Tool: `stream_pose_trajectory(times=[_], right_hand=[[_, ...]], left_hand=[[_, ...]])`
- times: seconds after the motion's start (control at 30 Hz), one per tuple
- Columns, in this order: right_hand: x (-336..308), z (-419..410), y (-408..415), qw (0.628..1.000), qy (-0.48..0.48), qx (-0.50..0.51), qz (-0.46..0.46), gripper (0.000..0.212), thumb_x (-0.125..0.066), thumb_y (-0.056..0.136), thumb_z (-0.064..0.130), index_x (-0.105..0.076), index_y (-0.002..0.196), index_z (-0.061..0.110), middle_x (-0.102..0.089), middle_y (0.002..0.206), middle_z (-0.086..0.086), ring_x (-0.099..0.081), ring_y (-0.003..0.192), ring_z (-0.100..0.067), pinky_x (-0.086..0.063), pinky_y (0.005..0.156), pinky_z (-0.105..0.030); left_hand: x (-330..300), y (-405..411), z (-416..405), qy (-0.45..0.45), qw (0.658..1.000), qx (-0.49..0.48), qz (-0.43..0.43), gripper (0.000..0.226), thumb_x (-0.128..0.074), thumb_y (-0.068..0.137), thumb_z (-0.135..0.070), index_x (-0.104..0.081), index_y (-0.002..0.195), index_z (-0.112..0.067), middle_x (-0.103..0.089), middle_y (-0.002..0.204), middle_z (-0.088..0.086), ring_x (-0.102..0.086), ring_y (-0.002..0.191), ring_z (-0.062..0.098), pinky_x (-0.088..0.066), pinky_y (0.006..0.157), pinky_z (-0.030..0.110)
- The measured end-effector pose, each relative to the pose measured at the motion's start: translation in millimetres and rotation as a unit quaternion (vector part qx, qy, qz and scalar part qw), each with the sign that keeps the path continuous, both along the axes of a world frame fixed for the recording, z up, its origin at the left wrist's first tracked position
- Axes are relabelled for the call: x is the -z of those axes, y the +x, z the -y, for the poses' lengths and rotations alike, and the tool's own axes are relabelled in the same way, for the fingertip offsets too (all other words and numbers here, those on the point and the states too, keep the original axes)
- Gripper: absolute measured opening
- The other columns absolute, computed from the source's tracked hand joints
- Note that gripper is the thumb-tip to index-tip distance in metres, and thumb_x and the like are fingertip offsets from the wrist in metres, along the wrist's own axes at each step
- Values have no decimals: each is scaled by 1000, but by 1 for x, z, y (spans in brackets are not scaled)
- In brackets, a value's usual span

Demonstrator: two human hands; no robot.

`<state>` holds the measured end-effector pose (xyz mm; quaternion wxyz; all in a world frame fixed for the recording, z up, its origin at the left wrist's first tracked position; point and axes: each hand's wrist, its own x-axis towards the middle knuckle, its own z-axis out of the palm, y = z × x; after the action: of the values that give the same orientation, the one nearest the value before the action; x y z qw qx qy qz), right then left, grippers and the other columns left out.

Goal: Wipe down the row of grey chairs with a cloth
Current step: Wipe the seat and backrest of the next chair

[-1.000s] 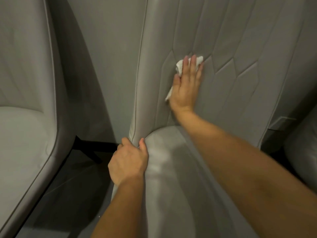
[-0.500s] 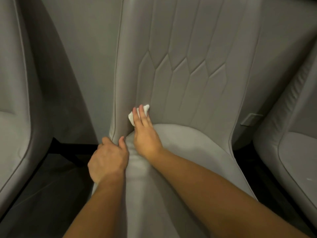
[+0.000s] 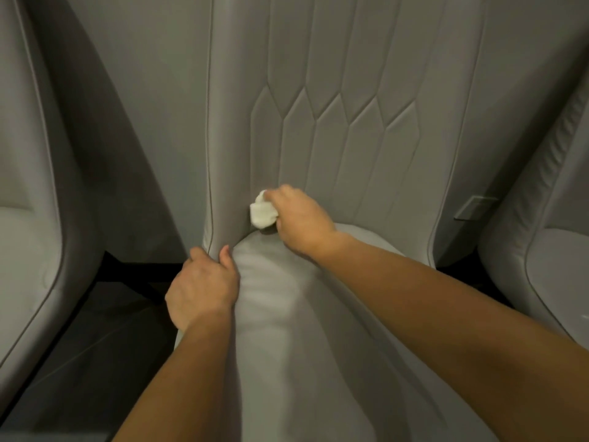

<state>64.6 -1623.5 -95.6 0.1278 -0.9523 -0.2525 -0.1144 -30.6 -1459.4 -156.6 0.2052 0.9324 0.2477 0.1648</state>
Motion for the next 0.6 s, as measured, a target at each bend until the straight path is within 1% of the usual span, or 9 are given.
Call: stream_pose_trajectory(times=[0.03,0.1,0.2,0.23,0.3,0.33,0.4,0.5,0.6], right_hand=[[5,-7,-3,998,-49,-31,-22,45,-57,86,13,-56,131,16,-56,122,-12,-55,112,-36,-46,91,-44],[24,-11,-11,990,-100,-70,-68,44,-53,88,18,-58,132,20,-58,125,-7,-54,115,-31,-43,98,-39],[35,-9,-11,991,-75,-60,-96,52,-53,88,21,-54,139,27,-49,142,0,-47,128,-26,-34,109,-38],[34,-9,-8,989,-102,-59,-92,54,-52,87,24,-52,141,29,-46,146,2,-45,132,-24,-32,111,-40],[28,-5,-4,980,-171,-54,-81,59,-47,86,34,-45,145,33,-41,153,7,-37,140,-18,-23,116,-50],[25,-2,-2,977,-193,-52,-79,62,-44,86,38,-42,147,34,-38,156,8,-34,142,-16,-17,117,-56],[26,4,-3,972,-216,-48,-73,64,-39,85,44,-40,148,33,-38,156,8,-34,142,-17,-14,117,-60],[28,17,-4,972,-229,-2,-43,67,-32,85,56,-44,146,30,-47,150,5,-41,134,-23,-14,116,-61],[26,45,-1,963,-249,94,-43,83,-19,84,77,-47,145,28,-55,142,3,-42,130,-27,-18,111,-59]], left_hand=[[1,0,-1,0,1000,-1,-3,49,-25,95,-64,-41,85,-19,-43,63,-1,-36,49,16,-19,46,30],[2,2,-1,-3,1000,-5,-6,50,-25,94,-65,-41,86,-19,-42,64,-1,-35,51,16,-20,46,31],[3,3,-1,-3,1000,-9,-4,50,-25,94,-65,-41,87,-18,-44,65,0,-36,52,17,-24,48,32],[3,3,-1,1,1000,-9,-5,50,-25,94,-65,-42,87,-18,-44,65,0,-37,52,18,-24,49,33],[3,3,-1,10,1000,-10,-11,50,-26,94,-64,-43,87,-18,-42,64,0,-35,52,18,-21,47,32],[2,3,-1,11,1000,-12,-15,51,-26,94,-65,-43,87,-18,-40,63,-1,-33,51,17,-18,47,31],[2,4,-1,10,1000,-9,-16,51,-25,94,-65,-43,87,-18,-36,62,-2,-31,51,16,-15,46,31],[5,4,-3,10,1000,0,-6,51,-25,93,-66,-42,86,-17,-32,62,-3,-32,54,19,-18,48,32],[8,4,-4,18,1000,8,-8,51,-23,93,-67,-39,86,-18,-31,60,-3,-27,49,16,-14,47,30]])
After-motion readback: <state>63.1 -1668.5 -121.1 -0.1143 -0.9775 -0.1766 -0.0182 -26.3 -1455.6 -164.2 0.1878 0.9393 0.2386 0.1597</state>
